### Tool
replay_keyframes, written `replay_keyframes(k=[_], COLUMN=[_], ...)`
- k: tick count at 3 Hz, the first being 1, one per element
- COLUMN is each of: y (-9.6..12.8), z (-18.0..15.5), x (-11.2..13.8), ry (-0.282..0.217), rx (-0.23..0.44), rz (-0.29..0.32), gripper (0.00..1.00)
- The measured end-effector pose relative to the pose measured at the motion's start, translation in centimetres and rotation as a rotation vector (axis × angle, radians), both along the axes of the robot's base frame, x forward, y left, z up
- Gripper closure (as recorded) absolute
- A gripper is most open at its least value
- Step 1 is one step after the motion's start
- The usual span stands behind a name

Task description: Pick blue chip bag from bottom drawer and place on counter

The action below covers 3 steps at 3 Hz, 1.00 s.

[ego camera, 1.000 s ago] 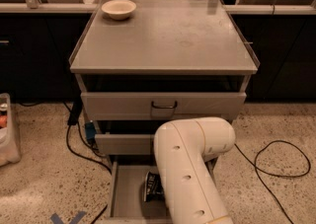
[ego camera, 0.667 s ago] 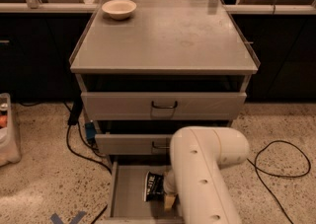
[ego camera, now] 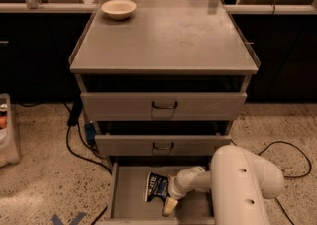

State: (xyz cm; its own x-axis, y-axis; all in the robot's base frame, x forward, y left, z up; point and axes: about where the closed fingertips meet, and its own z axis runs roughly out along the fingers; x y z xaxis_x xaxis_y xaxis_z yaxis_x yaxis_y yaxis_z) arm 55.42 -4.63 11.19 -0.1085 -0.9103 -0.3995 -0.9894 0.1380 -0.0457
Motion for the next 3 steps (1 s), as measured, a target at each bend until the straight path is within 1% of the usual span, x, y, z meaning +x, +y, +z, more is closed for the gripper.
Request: replay_keyframes(k=[1,3], y=[0.0,0.0], z=[0.0,-0.01], x=[0.0,-0.01], ry=[0.0,0.0], rx=[0.0,0.0], rz=[0.0,0.0], gripper=[0.19,0.66])
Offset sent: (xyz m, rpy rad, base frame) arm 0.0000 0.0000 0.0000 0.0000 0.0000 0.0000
